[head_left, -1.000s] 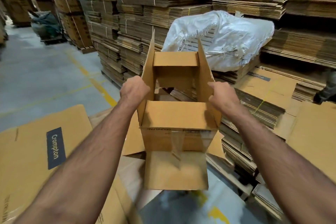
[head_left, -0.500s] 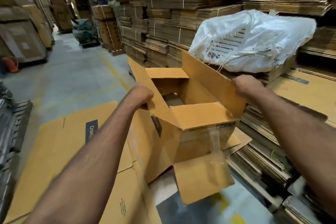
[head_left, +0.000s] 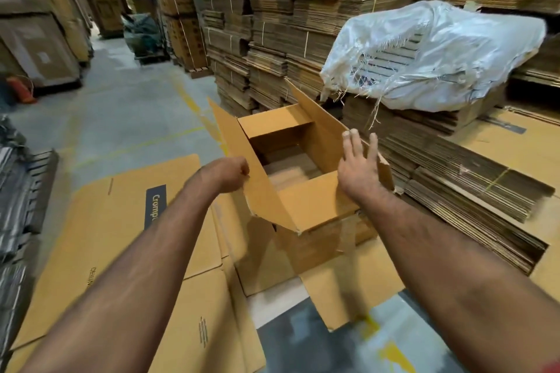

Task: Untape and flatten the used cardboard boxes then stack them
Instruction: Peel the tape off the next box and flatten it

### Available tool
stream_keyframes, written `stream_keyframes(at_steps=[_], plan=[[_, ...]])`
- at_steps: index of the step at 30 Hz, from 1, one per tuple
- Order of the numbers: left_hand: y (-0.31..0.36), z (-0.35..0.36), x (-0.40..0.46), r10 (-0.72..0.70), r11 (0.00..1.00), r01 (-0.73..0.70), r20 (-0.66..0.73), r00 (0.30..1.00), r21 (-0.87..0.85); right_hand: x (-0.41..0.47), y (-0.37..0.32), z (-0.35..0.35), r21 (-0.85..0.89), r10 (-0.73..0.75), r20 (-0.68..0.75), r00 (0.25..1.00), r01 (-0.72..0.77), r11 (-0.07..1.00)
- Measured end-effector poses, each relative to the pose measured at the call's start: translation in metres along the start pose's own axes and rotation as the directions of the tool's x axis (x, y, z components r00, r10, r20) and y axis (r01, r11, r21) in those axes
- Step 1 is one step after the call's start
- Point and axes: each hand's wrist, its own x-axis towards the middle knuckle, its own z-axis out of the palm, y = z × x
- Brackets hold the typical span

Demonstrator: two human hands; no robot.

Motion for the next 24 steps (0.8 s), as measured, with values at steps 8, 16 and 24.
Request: stream_keyframes(at_steps=[8, 16, 24], plan=[[0.0, 0.036, -0.006, 0.403, 0.835, -0.321, -0.099, 0.91, 0.446, 0.012, -0.071, -0.027, 0.425, -0.456, 0.17, 0.874, 0.352, 0.834], [0.002, 0.032, -0.012, 0.462, 0.799, -0.384, -0.063, 0.885, 0.463, 0.01, -0.092, -0.02, 0.49, -0.445, 0.268, 0.855, 0.276, 0.827], [0.0, 0.031, -0.004, 0.479, 0.793, -0.387, -0.089, 0.874, 0.471, 0.002, -0.085, -0.054, 0.403, -0.322, 0.007, 0.947, 0.292, 0.867]])
